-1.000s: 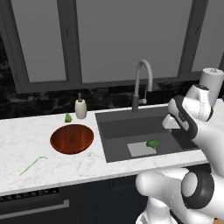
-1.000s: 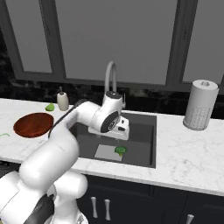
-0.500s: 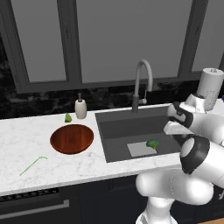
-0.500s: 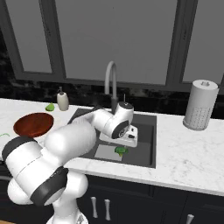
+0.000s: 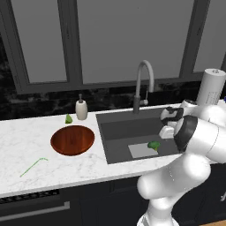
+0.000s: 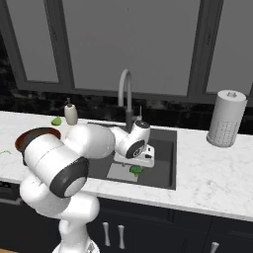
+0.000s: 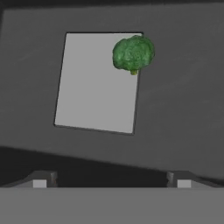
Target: Pick the broccoli from the sink and place it in the bowl. Then pick the bowl and place it in the microwave. Then close the microwave door and press the start button.
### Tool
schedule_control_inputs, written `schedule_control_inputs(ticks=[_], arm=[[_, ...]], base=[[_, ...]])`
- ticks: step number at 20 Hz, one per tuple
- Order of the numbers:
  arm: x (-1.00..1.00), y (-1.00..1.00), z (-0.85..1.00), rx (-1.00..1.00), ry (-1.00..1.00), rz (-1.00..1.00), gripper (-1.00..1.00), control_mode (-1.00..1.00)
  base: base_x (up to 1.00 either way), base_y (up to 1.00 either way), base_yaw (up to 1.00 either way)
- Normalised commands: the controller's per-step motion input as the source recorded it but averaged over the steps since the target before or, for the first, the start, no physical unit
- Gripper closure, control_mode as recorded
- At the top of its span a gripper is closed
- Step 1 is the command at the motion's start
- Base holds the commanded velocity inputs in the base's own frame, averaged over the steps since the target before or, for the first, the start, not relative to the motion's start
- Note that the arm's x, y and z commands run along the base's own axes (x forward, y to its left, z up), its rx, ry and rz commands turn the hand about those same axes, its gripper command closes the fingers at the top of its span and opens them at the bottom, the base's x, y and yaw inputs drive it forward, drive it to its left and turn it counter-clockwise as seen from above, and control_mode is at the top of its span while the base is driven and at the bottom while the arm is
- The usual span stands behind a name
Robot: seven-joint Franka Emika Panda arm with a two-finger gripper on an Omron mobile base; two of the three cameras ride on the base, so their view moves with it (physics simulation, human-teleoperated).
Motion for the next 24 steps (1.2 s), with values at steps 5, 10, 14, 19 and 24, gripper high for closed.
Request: schedule_control_inputs(ticks=[5,10,14,19,24], arm=[[0.39,0.05,-0.35,0.04,0.02,-0.01,-1.00,-1.00],[0.30,0.00,-0.26,0.20,0.05,-0.09,-1.00,-1.00],[0.22,0.00,-0.15,0.23,0.06,-0.08,-1.00,-1.00],[0.10,0.00,-0.04,0.06,0.17,-0.03,-1.00,-1.00],[0.08,0.00,-0.06,0.04,0.25,0.00,-1.00,-1.00]], base=[[0.00,0.00,0.00],[0.00,0.00,0.00],[0.00,0.00,0.00],[0.00,0.00,0.00],[0.00,0.00,0.00]])
